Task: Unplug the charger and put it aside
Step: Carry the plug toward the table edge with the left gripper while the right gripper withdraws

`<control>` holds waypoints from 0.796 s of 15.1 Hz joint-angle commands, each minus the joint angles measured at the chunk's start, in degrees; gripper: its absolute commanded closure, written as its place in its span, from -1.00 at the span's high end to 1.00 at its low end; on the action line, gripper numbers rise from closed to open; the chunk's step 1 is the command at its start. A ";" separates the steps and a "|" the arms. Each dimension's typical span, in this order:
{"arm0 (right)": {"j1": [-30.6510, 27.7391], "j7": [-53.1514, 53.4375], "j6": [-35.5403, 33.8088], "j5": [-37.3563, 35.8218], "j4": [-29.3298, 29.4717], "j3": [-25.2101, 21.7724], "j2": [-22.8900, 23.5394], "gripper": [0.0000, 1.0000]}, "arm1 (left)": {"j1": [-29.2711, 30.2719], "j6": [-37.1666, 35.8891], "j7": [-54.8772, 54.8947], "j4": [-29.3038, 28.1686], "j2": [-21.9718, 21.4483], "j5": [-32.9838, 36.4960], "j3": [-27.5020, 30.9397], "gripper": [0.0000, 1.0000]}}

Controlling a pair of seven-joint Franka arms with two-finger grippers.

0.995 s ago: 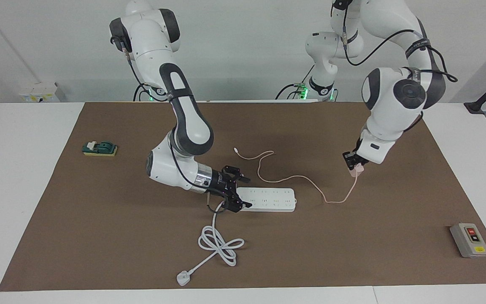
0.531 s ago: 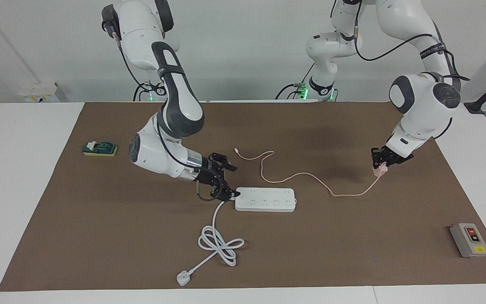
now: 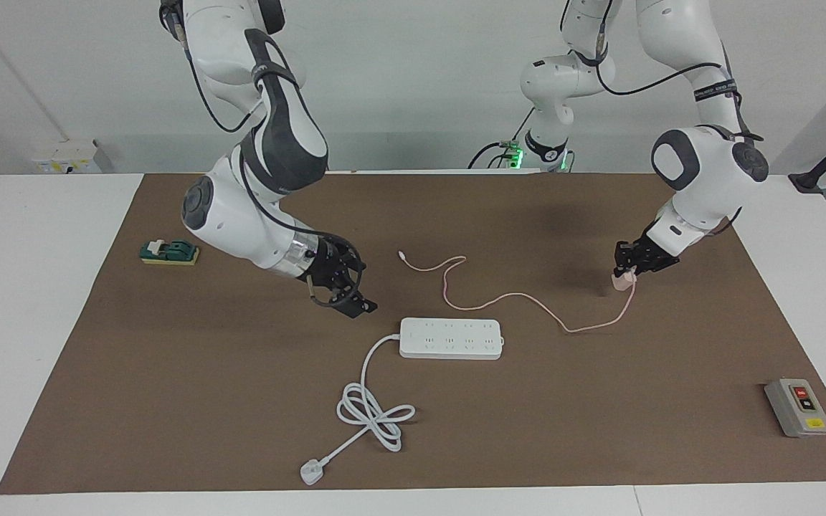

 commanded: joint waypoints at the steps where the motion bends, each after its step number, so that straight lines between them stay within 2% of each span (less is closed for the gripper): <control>1: -2.38 -13.57 -4.13 -6.24 -2.06 0.39 -3.65 1.00 | -0.10 2.21 0.98 -5.17 -2.09 -1.28 0.26 -1.00; 5: -6.51 -33.52 -8.97 -11.69 -2.06 0.39 -6.37 1.00 | -0.36 3.17 1.07 -6.50 -2.70 -1.28 0.35 -1.00; 6: -7.22 -39.58 -9.50 -14.14 -2.06 0.39 -7.16 1.00 | -0.36 3.79 0.90 -6.50 -2.70 -1.28 0.44 -0.47; 7: -8.09 -45.73 -9.94 -16.52 -2.06 0.39 -7.95 1.00 | 0.08 3.88 0.90 -6.50 -2.70 -1.19 0.53 0.37; 8: -8.62 -50.84 -10.38 -18.46 -2.06 0.39 -8.66 1.00 | 0.43 3.71 0.98 -6.50 -2.70 -0.67 0.79 0.89; 9: -9.15 -56.55 -10.65 -20.82 -2.15 0.39 -9.62 1.00 | 2.17 3.10 1.07 -6.06 -2.62 0.73 0.88 1.00; 12: -10.12 -68.53 -11.35 -27.07 -2.50 0.48 -12.87 1.00 | 6.23 2.92 1.69 -3.96 -2.00 4.52 0.88 1.00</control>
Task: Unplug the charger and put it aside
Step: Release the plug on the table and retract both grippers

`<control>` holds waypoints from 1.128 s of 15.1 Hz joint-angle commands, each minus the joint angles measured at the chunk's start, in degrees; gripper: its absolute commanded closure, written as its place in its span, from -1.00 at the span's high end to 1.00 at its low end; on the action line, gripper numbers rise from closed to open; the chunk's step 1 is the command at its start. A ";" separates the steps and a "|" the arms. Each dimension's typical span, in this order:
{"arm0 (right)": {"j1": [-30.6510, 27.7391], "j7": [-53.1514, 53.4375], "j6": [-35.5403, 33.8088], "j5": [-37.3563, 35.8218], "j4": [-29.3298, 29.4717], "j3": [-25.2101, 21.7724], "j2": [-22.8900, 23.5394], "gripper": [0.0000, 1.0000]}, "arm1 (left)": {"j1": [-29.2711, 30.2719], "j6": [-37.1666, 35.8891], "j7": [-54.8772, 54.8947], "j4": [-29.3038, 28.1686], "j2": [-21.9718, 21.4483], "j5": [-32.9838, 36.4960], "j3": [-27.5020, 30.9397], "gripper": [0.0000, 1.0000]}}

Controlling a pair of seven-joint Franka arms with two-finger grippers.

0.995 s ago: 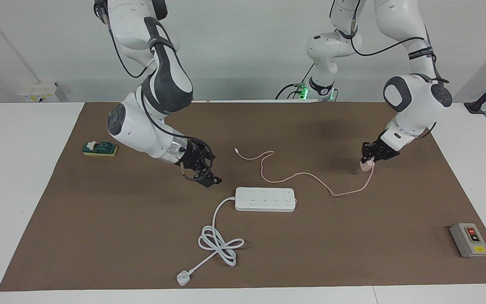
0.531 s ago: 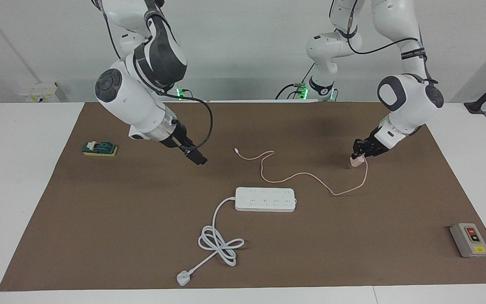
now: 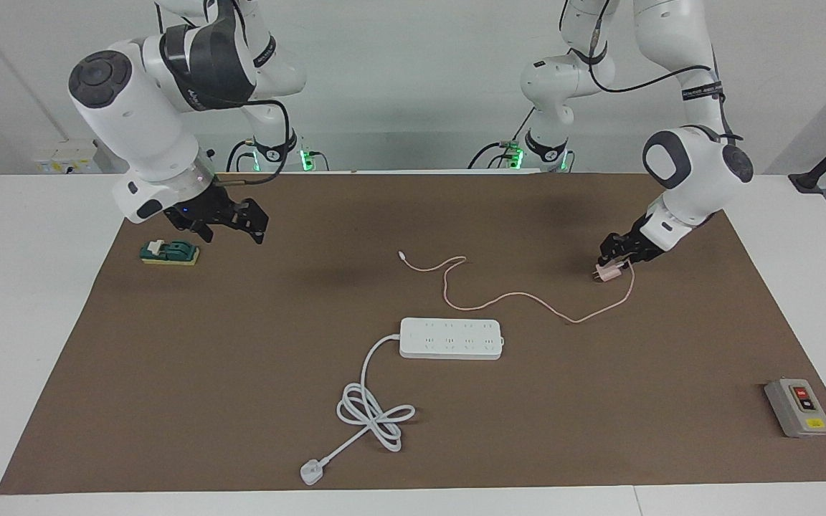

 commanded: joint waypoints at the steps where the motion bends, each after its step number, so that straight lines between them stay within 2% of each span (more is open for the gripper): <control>1: -1.34 -9.28 -1.43 -4.27 -2.49 0.78 -4.83 1.00 | 3.31 -0.12 1.32 1.17 -0.99 2.23 -0.10 1.00; 3: -2.48 -10.35 -4.06 -4.53 -3.28 0.69 -7.64 1.00 | 4.89 -5.46 1.32 6.34 -0.73 3.73 -0.10 1.00; 7: -2.84 -11.49 -4.33 -6.21 -7.94 0.78 -13.89 1.00 | 5.34 -12.42 -0.34 14.96 -0.29 3.82 -0.10 1.00; 10: -4.15 -11.14 -5.04 -6.03 -8.30 0.95 -14.42 1.00 | 4.46 -16.02 -6.04 19.89 -1.07 5.57 -0.45 1.00; 12: -5.99 -10.97 -5.13 -5.24 -8.21 1.39 -14.25 1.00 | 2.98 -21.45 -9.74 25.32 -1.43 9.61 -0.80 1.00; 14: -7.93 -11.23 -4.86 -4.72 -7.95 1.57 -13.90 1.00 | 1.48 -27.26 -12.64 30.25 -1.60 10.41 -0.80 1.00; 17: -8.98 -11.23 -4.86 -3.57 -7.16 2.18 -13.55 1.00 | -2.56 -31.40 -18.44 33.78 -2.04 11.37 -0.89 1.00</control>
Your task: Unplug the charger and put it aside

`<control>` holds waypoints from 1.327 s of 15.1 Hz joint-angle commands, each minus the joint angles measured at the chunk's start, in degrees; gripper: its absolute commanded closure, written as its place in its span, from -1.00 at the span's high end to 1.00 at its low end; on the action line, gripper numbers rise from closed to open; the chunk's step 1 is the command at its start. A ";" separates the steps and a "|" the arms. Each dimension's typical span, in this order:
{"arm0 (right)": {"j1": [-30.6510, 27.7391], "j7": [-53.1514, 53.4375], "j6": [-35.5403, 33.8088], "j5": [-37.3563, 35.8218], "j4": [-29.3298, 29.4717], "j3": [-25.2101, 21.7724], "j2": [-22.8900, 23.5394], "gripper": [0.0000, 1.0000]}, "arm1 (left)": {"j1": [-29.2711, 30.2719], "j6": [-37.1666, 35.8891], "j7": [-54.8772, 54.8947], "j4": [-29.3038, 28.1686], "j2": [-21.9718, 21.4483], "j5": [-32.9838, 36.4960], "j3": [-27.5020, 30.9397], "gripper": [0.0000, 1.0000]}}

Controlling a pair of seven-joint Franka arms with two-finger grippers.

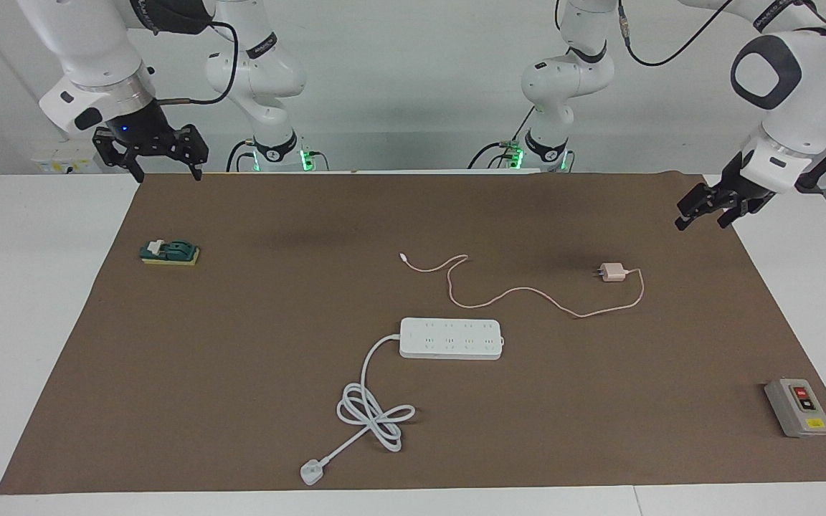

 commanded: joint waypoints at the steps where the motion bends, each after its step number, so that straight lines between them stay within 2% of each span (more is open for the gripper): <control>1: -2.46 -0.68 0.05 1.74 0.75 2.37 0.35 1.00 | -4.52 -4.34 -5.53 4.02 0.32 3.71 0.32 1.00; 3: -3.34 -0.15 -0.56 4.11 1.72 2.73 0.70 1.00 | -6.55 -3.48 -5.72 4.21 0.32 4.69 -0.12 1.00; 7: -2.99 1.35 -0.74 4.11 2.07 2.73 1.49 1.00 | -7.96 -2.51 -5.37 4.83 0.85 4.87 -0.29 1.00; 16: -2.64 1.35 -0.91 4.03 3.04 2.38 2.82 1.00 | -13.58 -5.14 -5.89 5.79 0.94 4.87 -0.56 1.00; 20: -2.73 1.43 -1.00 3.67 2.87 2.82 2.11 1.00 | -16.49 -6.28 -6.24 5.35 0.50 9.09 -0.65 1.00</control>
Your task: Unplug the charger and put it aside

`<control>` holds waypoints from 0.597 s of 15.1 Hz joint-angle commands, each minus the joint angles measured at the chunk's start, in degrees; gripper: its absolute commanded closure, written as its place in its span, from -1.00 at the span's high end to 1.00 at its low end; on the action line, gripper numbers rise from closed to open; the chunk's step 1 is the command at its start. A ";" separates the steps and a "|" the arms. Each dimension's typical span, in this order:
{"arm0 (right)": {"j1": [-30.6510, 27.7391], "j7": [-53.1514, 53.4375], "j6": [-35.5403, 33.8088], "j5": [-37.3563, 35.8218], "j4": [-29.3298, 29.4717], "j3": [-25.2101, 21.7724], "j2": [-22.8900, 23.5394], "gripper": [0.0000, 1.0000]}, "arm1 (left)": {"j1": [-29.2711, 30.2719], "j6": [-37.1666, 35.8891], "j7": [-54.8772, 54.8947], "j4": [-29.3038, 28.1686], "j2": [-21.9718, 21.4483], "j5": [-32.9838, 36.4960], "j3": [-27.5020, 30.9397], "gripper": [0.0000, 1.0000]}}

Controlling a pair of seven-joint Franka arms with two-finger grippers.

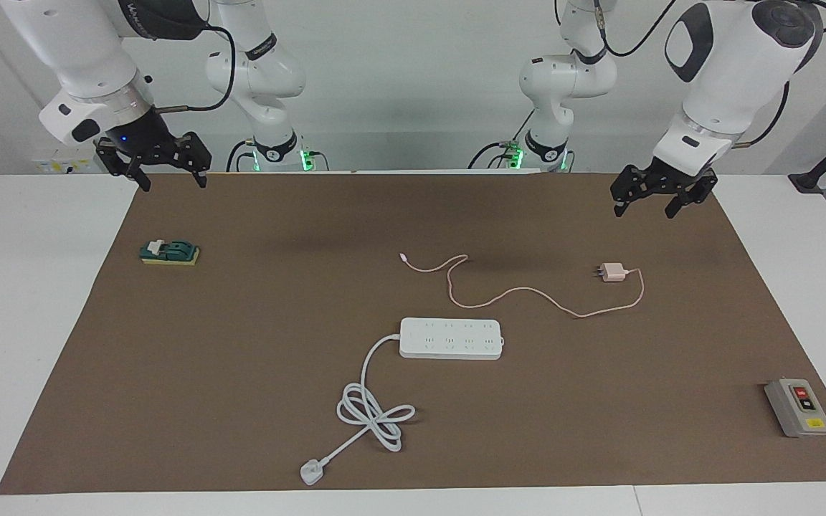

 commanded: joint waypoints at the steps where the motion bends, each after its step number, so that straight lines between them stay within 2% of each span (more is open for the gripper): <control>1: -1.09 0.87 -0.89 0.29 0.39 1.05 -0.22 1.00 | -1.57 -1.97 -1.20 1.67 0.51 2.33 0.56 1.00; 4: -1.09 0.87 -0.71 0.11 0.39 1.05 -0.22 1.00 | -1.66 -1.36 -11.00 1.32 0.42 2.42 0.39 1.00; 9: -1.09 0.79 -0.71 0.02 0.39 1.05 -0.22 1.00 | -1.05 -1.36 -9.12 1.32 0.42 2.24 0.56 1.00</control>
